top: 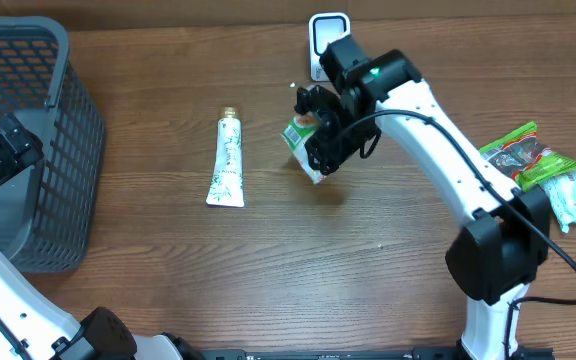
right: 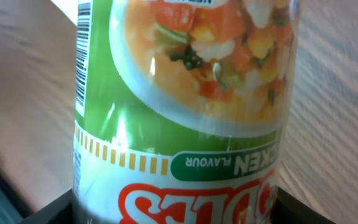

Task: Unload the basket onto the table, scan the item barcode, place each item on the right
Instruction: 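Tilt the cup noodles and hold its side against the scanner, then carry the cup noodles right and set it beside the gummy bag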

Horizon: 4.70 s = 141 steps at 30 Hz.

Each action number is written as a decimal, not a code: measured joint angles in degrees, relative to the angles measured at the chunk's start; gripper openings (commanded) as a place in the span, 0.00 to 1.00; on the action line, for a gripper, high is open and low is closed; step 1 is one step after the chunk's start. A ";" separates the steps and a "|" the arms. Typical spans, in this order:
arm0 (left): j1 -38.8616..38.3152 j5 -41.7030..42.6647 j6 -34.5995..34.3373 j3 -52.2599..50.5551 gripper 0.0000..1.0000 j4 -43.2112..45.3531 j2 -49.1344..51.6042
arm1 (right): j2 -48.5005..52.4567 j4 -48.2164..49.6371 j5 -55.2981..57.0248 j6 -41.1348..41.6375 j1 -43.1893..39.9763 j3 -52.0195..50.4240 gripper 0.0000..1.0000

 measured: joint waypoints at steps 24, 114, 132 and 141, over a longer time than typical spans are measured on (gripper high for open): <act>0.00 0.00 0.00 0.00 1.00 0.00 0.00 | -1.68 -6.62 -26.86 -8.24 -3.74 0.50 0.75; 0.00 0.00 0.02 0.00 1.00 0.00 0.00 | 16.87 58.07 49.09 -48.57 -5.79 4.15 0.53; 0.00 0.00 0.02 0.00 0.99 0.00 0.00 | 16.87 46.93 35.10 -7.82 -13.75 10.14 0.90; 0.00 0.00 0.00 0.00 1.00 0.00 0.00 | 16.87 46.90 17.68 7.67 -26.16 15.26 1.00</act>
